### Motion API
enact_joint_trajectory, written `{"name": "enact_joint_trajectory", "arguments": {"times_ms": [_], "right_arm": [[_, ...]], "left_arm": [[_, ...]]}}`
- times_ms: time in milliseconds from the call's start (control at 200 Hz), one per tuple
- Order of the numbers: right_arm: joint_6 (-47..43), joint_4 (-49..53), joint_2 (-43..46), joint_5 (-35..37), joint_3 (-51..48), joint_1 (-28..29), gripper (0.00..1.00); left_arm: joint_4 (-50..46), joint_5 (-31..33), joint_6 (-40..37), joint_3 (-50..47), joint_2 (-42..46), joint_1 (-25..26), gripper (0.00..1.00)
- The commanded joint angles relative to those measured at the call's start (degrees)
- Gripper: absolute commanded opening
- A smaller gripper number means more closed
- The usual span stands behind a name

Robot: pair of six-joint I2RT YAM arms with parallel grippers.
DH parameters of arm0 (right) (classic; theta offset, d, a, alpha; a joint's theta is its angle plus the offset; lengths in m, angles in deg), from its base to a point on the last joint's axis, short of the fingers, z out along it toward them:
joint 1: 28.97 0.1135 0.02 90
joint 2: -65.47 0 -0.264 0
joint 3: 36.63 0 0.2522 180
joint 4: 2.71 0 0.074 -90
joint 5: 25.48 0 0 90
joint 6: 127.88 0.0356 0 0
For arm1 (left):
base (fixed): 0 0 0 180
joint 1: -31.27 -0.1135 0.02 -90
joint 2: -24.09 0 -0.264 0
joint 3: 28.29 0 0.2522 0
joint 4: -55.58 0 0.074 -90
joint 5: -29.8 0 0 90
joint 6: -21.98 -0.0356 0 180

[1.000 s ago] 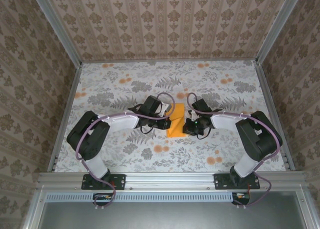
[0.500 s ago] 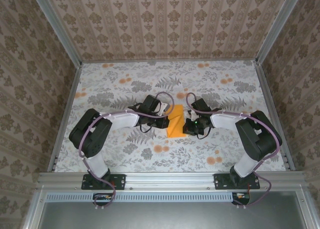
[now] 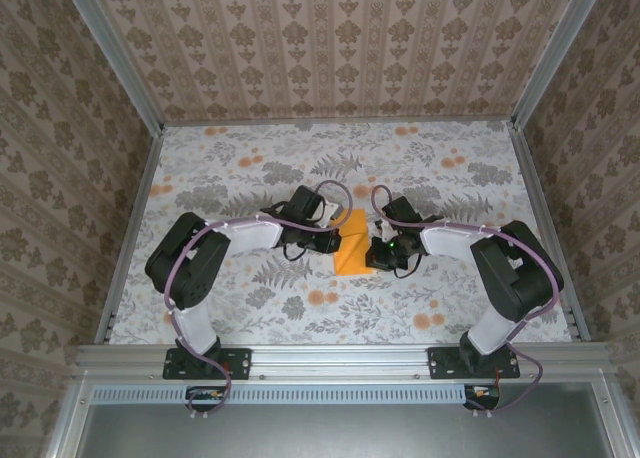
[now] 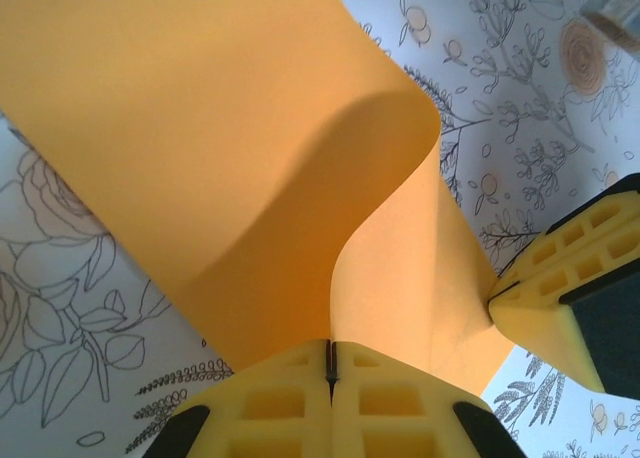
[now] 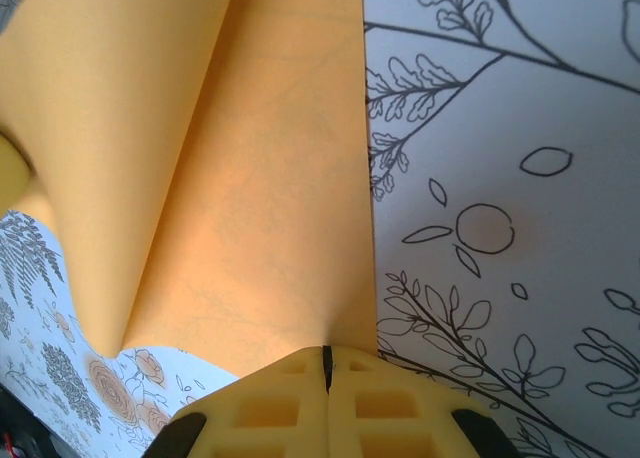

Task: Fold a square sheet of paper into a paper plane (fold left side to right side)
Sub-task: Fold the triangle a second time at the center of the table.

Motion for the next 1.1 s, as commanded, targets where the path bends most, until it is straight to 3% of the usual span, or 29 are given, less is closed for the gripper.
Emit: {"name": "enact_joint_trajectory", "arguments": {"times_ms": [0, 840, 1095], "right_arm": [[-1.0, 4.3, -1.8, 2.4, 0.3, 0.4, 0.06], [-1.8, 5.3, -1.9, 2.3, 0.6, 0.4, 0.06], [-1.8, 5.9, -2.1, 2.8, 0.9, 0.4, 0.06]], "left_arm": [[-1.6, -1.3, -1.9, 1.7, -1.8, -0.5, 0.00], [-5.1, -1.0, -4.4, 4.3, -5.1, -0.6, 0.00], [-2.8, -1.0, -4.9, 2.2, -1.9, -0.5, 0.00]]}}
